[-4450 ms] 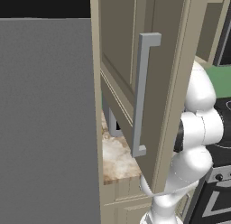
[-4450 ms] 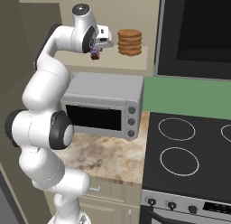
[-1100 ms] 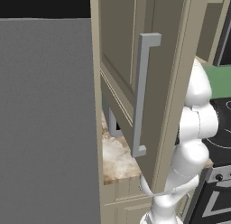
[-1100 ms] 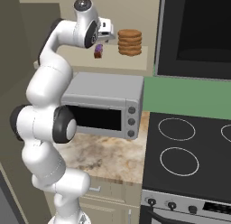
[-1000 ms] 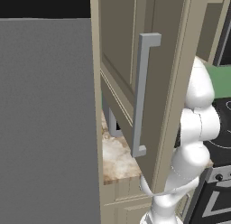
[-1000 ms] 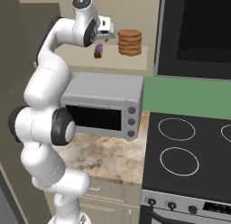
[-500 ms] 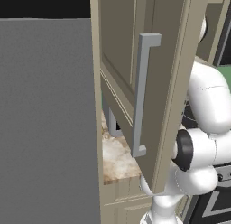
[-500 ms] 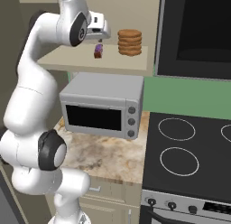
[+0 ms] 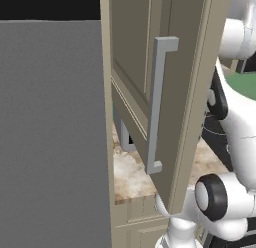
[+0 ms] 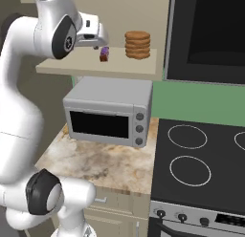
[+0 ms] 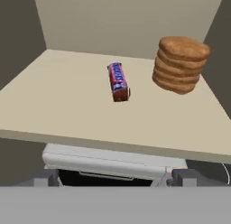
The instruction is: Pick the bar and boxed food from the counter and place them in the cabinets closest to them.
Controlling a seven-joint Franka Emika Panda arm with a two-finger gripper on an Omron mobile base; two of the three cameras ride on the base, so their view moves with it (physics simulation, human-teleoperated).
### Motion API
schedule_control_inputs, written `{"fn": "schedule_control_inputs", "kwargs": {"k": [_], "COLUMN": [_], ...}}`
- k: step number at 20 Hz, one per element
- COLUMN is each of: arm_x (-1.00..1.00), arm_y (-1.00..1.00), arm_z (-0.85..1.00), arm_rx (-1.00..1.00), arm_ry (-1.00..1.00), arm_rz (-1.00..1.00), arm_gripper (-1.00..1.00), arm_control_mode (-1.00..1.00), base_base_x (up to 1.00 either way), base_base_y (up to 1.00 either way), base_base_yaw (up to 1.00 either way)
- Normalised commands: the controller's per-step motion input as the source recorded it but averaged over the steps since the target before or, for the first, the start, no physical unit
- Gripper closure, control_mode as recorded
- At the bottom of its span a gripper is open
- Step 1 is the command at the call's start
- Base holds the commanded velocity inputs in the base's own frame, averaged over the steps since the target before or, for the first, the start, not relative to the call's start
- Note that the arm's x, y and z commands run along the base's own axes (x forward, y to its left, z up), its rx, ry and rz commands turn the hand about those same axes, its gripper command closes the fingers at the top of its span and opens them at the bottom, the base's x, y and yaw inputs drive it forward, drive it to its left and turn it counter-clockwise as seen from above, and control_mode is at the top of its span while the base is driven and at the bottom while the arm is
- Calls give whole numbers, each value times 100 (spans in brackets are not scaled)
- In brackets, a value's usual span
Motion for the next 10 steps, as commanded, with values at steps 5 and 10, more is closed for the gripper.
{"fn": "schedule_control_inputs", "kwargs": {"k": [5, 10], "arm_x": [-100, -94], "arm_y": [0, 0], "arm_z": [-9, -24], "arm_rx": [-5, -6], "arm_ry": [-3, -1], "arm_rz": [0, 2], "arm_gripper": [-100, -100], "arm_control_mode": [-100, -100], "base_base_x": [0, 0], "base_base_y": [0, 0], "base_base_yaw": [0, 0]}}
